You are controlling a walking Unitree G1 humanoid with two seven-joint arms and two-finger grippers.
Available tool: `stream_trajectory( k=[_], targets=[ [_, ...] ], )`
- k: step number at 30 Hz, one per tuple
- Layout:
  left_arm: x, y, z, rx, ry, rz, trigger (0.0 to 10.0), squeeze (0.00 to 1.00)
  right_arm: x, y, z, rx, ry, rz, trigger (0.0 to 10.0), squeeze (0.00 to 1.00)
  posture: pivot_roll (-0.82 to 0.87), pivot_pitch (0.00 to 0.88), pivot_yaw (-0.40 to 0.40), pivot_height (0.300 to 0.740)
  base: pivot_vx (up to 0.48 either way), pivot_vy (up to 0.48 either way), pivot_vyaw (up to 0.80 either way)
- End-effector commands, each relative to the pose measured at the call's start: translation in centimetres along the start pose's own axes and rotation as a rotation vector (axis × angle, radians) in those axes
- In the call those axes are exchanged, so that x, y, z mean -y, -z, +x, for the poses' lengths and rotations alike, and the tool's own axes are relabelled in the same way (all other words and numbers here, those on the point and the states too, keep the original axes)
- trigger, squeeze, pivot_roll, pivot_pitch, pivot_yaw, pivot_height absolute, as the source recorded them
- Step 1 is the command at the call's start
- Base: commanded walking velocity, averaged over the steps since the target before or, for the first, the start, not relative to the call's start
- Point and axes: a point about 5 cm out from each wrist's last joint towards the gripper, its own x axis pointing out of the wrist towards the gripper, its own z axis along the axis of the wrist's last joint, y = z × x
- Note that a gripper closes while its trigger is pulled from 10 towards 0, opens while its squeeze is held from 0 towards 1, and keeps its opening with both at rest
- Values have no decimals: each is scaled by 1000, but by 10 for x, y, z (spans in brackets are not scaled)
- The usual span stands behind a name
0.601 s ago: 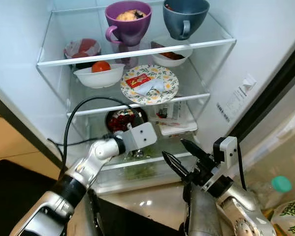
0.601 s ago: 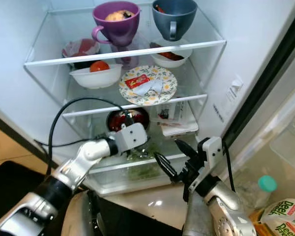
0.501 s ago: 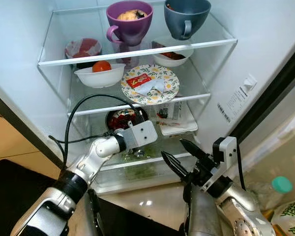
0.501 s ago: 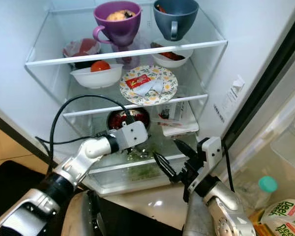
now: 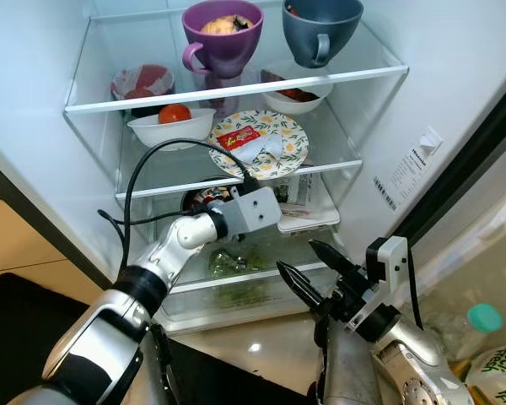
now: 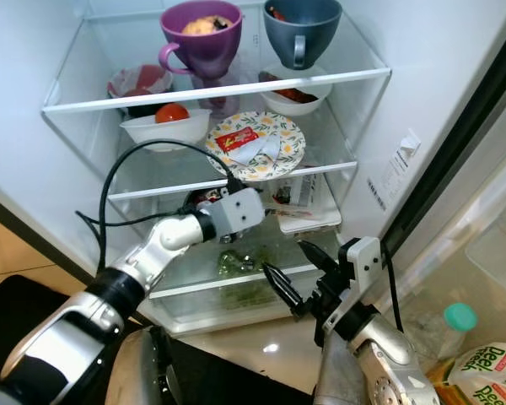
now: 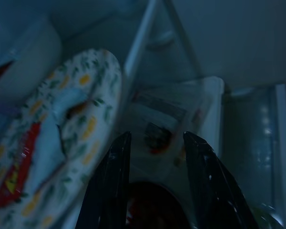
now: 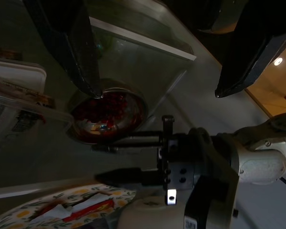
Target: Restocking fridge
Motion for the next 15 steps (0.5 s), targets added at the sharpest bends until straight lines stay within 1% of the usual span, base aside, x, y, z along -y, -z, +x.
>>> stream_trajectory(
  k=[1,7,10,11,12,13,14,15],
  targets=[
    [4,3,1,-5,7,-8,10000,0,-3,1,-2,-4,-2,14,10000,0,-118,246,68,375,0,0,0],
    [-19,13,0,-95,-54,71,10000,0,-3,0,-4,-6,3,13,10000,0,-128,255,72,375,0,0,0],
    [-19,13,0,-95,-54,71,10000,0,-3,0,-4,-6,3,13,10000,0,-128,255,72,375,0,0,0],
    [-23,14,-1,-106,-60,80,10000,0,-3,0,-4,-6,3,13,10000,0,-128,255,72,375,0,0,0],
    [-31,16,-2,-130,-87,95,10000,0,-4,0,-5,-6,3,13,10000,0,-131,257,73,375,0,0,0],
    [-31,16,-2,-130,-87,95,10000,0,-4,0,-5,-6,3,13,10000,0,-131,257,73,375,0,0,0],
    [-38,17,-4,-148,-113,110,10000,0,-4,-1,-5,-5,3,13,10000,0,-131,257,73,375,0,0,0],
    [-38,17,-4,-148,-113,110,10000,0,-4,-1,-5,-5,3,13,10000,0,-131,257,73,375,0,0,0]
  ],
)
